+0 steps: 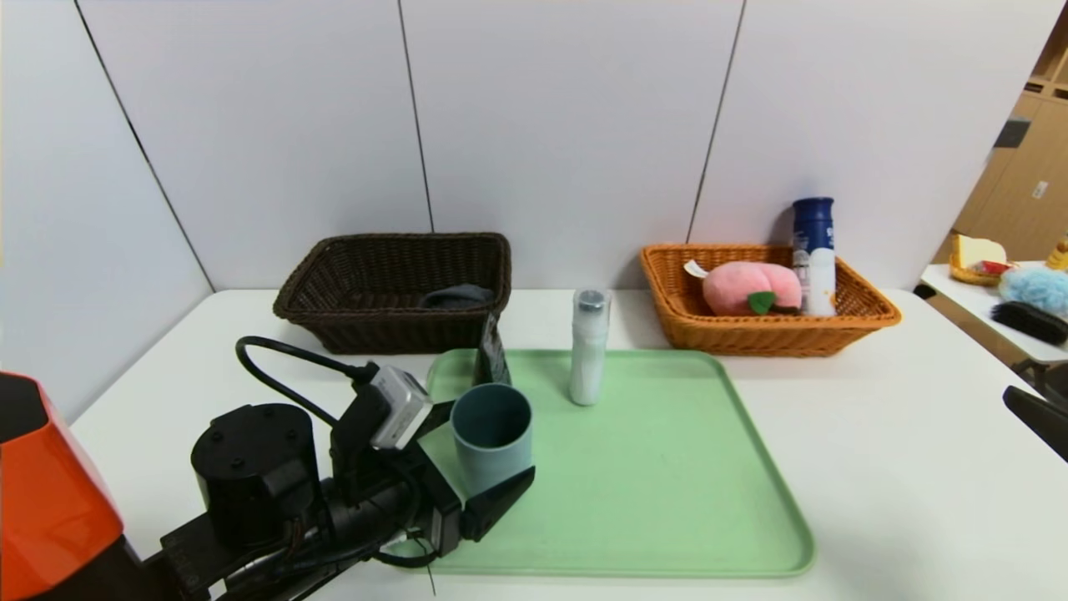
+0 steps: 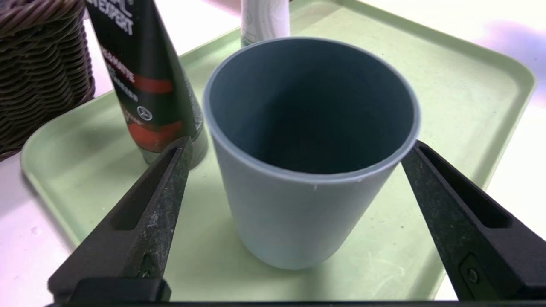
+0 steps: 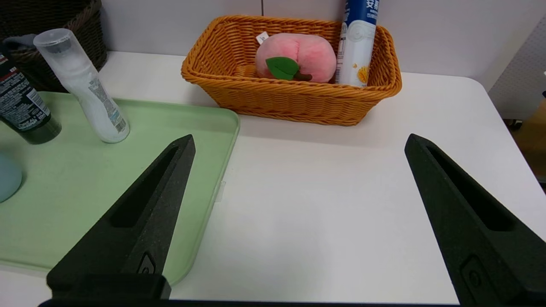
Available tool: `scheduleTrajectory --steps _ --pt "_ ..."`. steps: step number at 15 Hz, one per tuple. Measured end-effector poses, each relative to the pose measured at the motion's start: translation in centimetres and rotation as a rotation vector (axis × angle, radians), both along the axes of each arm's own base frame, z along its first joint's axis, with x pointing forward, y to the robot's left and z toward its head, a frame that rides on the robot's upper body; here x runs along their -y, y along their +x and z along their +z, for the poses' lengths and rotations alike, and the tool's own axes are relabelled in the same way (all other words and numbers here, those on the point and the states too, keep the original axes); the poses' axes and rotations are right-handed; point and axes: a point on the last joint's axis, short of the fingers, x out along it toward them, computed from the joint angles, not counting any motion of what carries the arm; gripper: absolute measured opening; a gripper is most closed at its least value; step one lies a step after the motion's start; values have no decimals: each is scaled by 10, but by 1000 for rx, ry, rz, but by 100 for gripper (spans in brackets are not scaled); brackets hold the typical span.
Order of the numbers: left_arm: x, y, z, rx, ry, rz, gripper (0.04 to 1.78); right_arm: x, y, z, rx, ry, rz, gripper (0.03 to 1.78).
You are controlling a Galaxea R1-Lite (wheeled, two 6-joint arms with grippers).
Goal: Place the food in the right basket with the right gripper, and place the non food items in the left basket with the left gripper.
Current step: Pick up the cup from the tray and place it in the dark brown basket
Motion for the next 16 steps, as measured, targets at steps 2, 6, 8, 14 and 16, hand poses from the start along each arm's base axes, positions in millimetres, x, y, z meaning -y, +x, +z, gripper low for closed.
scheduleTrajectory --steps 2,6,8,14,16 --pt "3 -1 0 0 0 -11 169 0 0 0 0 0 -2 169" --pt "5 -2 -2 -4 2 -22 169 0 0 0 -2 0 -2 169" --pt "8 0 0 3 -3 -25 169 0 0 -1 -4 1 -1 169" --pt "15 1 2 23 -12 -43 117 0 -1 0 0 0 -2 169" --pt "16 1 2 23 -12 -47 114 0 -1 0 0 0 -1 169"
